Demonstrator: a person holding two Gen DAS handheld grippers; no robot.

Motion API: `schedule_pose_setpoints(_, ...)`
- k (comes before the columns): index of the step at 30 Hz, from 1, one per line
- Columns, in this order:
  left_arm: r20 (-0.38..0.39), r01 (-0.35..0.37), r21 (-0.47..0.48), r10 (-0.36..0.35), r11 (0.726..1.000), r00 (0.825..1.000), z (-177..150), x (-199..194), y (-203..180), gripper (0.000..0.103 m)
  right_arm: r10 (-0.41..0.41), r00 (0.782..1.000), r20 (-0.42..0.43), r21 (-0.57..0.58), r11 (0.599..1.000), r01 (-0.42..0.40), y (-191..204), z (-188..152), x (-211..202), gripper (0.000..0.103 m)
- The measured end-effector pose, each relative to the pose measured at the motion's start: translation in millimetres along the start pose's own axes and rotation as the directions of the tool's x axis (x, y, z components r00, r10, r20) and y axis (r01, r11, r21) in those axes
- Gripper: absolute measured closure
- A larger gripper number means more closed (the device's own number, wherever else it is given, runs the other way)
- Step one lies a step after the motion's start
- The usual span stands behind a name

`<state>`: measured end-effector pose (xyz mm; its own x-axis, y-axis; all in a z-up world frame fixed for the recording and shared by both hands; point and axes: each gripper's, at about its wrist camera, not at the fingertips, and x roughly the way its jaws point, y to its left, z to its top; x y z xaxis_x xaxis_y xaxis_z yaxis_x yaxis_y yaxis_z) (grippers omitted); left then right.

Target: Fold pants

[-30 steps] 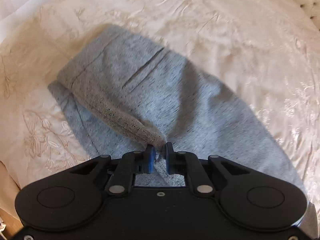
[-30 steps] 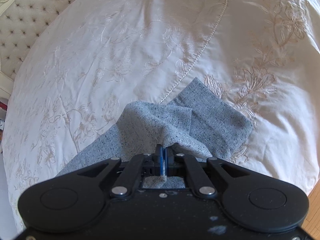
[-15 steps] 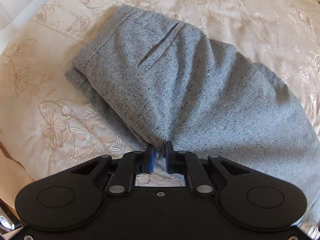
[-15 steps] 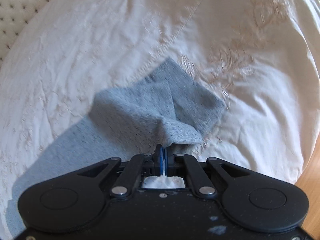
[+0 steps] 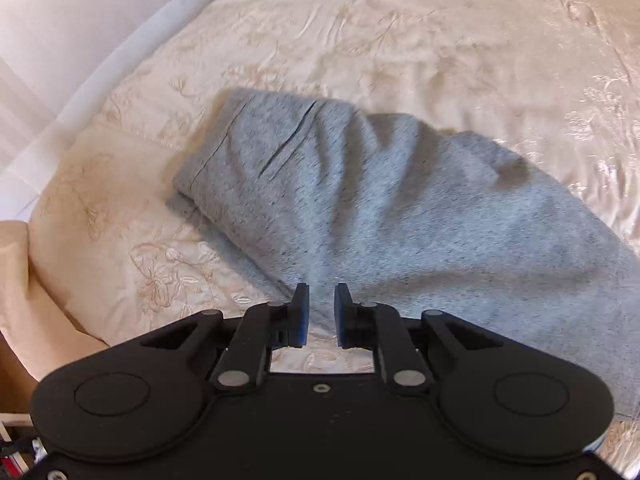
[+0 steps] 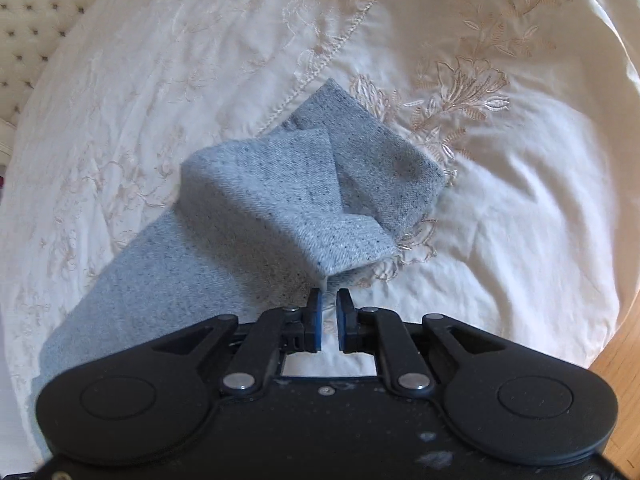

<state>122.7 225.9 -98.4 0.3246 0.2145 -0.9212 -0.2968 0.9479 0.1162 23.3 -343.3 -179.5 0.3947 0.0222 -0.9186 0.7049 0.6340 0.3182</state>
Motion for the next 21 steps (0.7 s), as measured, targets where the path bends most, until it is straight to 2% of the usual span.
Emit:
schedule_pose_setpoints(3,0.073,0.033,0.095,-0.04,0.995,0.997,-2.3,-26.1,-49.7,0.082,0.075,0.997,0.024,-0.011,0.997,-0.075,-4.5,11.2,-23.5,0.087)
schedule_pose_setpoints(7,0.064,0.127,0.226,-0.144,0.966,0.987,-12.2,-33.8,-127.7,0.075,0.113,0.991,0.074,-0.02,0.994,-0.111,-16.0,34.8,-38.4,0.085)
schedule_pose_setpoints(10,0.011,0.218,0.297,-0.231,0.93,0.973,-25.1,-31.6,-185.2,0.075,0.118,0.99,0.072,0.004,0.993,-0.119,-27.6,55.7,-32.7,0.084)
schedule_pose_setpoints(13,-0.057,0.284,0.345,-0.282,0.894,0.958,-40.7,-25.1,-236.4,0.075,0.158,0.987,0.028,-0.017,0.987,-0.157,-33.4,77.2,-21.7,0.084)
schedule_pose_setpoints(15,-0.083,0.295,0.382,-0.285,0.876,0.955,-55.3,-21.5,-265.0,0.075,0.171,0.985,-0.006,-0.051,0.984,-0.171,-32.3,90.6,-6.3,0.084)
schedule_pose_setpoints(18,-0.107,0.291,0.401,-0.272,0.869,0.957,-67.7,-12.5,-286.8,0.075,0.184,0.982,-0.05,-0.083,0.979,-0.188,-28.7,108.2,15.5,0.081)
schedule_pose_setpoints(21,-0.17,0.276,0.394,-0.226,0.877,0.959,-77.1,5.9,-295.0,0.075,0.193,0.978,-0.084,-0.13,0.971,-0.203,-21.1,119.9,32.6,0.078)
